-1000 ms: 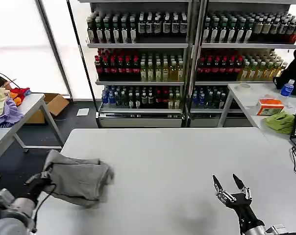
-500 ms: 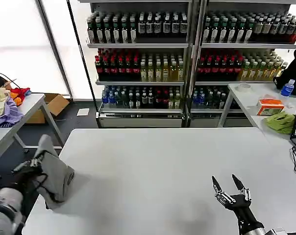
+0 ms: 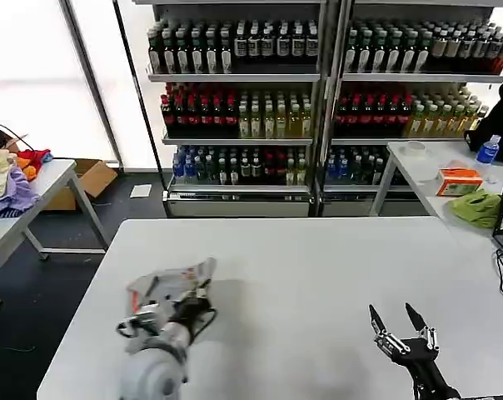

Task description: Fold and organize the clothes.

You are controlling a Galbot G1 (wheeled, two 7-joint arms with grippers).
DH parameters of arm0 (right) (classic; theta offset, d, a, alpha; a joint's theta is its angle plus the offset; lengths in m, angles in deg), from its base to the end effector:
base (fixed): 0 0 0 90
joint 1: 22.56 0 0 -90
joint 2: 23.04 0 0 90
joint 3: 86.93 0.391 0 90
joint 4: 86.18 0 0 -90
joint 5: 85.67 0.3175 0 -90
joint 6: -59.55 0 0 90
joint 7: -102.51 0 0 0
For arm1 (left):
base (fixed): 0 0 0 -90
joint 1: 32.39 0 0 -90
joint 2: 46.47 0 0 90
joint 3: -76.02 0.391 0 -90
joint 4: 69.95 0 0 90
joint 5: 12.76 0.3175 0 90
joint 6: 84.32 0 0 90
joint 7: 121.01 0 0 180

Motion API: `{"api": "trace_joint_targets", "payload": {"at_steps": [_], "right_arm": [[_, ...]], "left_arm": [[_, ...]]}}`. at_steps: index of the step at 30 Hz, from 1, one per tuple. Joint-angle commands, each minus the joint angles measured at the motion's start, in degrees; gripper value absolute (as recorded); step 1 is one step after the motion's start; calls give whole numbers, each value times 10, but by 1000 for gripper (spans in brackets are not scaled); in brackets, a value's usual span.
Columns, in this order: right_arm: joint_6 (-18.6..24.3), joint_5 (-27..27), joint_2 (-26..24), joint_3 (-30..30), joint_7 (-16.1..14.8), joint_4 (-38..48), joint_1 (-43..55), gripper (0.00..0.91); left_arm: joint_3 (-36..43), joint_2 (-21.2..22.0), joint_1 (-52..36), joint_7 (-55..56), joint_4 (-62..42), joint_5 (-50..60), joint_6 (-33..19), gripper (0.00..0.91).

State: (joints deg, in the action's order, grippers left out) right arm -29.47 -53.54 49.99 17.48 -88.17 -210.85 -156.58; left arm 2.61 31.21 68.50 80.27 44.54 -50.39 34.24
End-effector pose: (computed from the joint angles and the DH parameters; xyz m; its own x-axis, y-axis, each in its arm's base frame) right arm 0.0552 -0.1236 -0.3068 -0.9862 -0.1502 0.0693 -0.1352 0.9732 0.1861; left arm 0.2207 -0.0253 -0.3184 -0.8848 0.2206 0.4105 0.0690 0.9332 -0.3528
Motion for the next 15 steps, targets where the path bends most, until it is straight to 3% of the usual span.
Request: {"api": "trace_joint_targets", "payload": {"at_steps": [1, 5, 7, 11, 15], "right_arm": [[-128, -90, -9, -42, 54, -22, 10, 907], [-212, -71, -24, -85, 105, -24, 74, 907], [-249, -26, -41, -126, 132, -9, 129, 907], [-283, 29, -47, -214, 166, 38, 240, 907], [-292, 40, -36, -288, 183, 84, 320, 907]], "left_arm": [[157, 111, -79, 14, -142, 21, 6, 907], [100, 100, -69, 19, -67, -24, 19, 907], [72, 67, -65, 16, 0, -58, 26, 907], [2, 14, -61, 2, 85, -104, 28, 907], [-60, -3, -51, -12, 115, -118, 25, 907]]}}
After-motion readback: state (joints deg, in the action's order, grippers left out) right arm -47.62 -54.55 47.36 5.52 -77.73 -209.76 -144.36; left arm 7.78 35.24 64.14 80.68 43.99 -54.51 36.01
